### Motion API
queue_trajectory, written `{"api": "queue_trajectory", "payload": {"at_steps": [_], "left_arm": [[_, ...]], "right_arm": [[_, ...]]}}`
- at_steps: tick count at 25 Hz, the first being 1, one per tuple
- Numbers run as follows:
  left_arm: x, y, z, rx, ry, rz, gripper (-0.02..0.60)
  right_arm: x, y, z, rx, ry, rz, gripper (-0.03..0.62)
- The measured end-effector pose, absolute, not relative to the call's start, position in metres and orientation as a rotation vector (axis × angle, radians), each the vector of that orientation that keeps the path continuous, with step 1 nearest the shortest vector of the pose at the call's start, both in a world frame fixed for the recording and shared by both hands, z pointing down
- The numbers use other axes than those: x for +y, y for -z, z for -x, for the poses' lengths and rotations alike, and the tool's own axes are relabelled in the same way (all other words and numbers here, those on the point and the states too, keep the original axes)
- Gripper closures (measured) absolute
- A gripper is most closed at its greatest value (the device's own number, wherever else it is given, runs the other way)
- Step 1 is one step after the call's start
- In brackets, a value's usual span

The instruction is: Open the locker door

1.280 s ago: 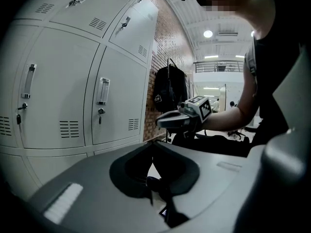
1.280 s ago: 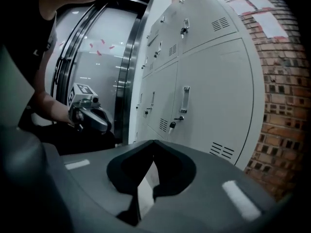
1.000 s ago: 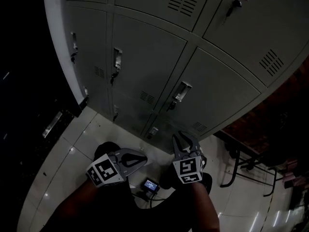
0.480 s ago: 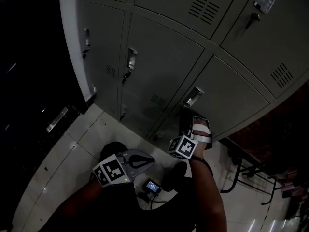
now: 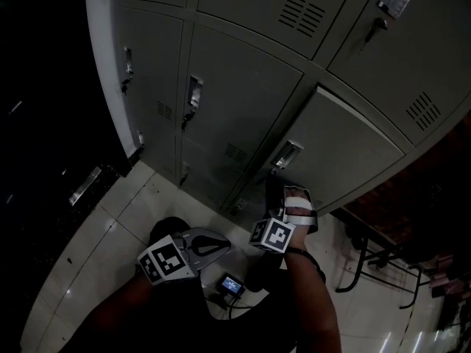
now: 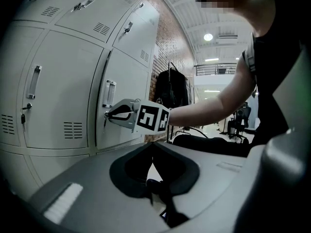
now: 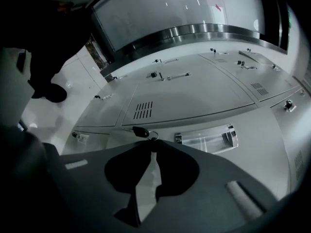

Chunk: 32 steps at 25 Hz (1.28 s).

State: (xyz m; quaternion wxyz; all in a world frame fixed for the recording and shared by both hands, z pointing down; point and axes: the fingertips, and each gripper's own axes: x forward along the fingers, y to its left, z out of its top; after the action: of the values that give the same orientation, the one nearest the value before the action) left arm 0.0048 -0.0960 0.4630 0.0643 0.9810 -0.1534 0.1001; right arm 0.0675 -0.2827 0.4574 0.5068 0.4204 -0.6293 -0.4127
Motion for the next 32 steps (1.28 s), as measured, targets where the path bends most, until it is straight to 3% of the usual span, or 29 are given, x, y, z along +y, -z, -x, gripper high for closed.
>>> {"api": "queue_trajectory", "payload": {"at_steps": [11,32], "left_arm": [[-0.097,-0.468,-0.007,-0.466,-0.346,-2.961,0.571],[-0.096,-0.477,-0.013,-0.462,-0.427,-2.955,0.571]], "right_arm": [[-0.164,-0.461,-0.084,-1.582,1.093,-0.977,0.557],[-0.053,-0.464,-0.208,-1.52,0.873,-1.159,0.551]]}}
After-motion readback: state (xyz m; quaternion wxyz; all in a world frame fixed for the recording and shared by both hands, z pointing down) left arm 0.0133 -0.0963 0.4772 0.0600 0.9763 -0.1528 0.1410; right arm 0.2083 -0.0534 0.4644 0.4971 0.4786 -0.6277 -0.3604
